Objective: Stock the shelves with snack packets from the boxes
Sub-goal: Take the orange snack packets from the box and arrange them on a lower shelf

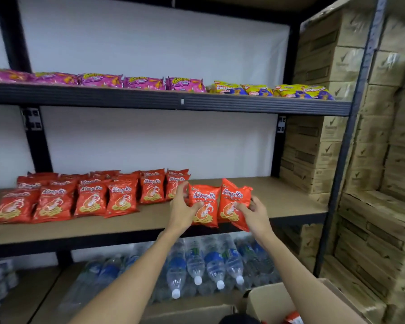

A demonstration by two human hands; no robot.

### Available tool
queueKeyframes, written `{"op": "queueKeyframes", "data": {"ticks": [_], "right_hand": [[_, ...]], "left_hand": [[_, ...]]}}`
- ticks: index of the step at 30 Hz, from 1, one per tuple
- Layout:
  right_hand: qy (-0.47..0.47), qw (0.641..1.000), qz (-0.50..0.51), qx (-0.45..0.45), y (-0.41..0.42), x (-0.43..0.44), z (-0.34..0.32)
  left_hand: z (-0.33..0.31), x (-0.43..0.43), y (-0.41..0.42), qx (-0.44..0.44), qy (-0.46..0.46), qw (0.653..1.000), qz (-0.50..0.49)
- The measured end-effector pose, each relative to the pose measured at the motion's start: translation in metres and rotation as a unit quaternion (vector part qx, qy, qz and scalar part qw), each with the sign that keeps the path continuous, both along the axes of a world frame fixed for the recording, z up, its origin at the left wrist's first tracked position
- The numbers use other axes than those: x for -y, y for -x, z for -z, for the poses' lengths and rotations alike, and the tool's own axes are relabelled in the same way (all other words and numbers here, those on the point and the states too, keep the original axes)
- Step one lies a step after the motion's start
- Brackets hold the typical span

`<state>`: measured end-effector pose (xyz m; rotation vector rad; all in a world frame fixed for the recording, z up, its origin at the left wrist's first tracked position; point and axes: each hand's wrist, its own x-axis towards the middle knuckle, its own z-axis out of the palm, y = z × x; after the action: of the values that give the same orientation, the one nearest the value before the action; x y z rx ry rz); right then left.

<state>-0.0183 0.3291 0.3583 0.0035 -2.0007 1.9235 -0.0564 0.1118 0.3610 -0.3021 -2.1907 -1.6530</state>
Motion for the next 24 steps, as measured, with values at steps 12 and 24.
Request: {"op": "queueKeyframes", "data": {"ticks": [12, 24], "right_hand": [[-0.018, 0.997, -0.077, -0.003, 0.077, 0.087, -0.016], [-0.024, 0.995, -0.095, 0.026, 0.146, 0.125, 0.017]], "left_hand": [[-0.009, 0.094, 0.041, 0.001, 0.012, 0.995, -0.098], [0.01, 0.123, 0.088, 0.013, 0.025, 0.987, -0.159]]}}
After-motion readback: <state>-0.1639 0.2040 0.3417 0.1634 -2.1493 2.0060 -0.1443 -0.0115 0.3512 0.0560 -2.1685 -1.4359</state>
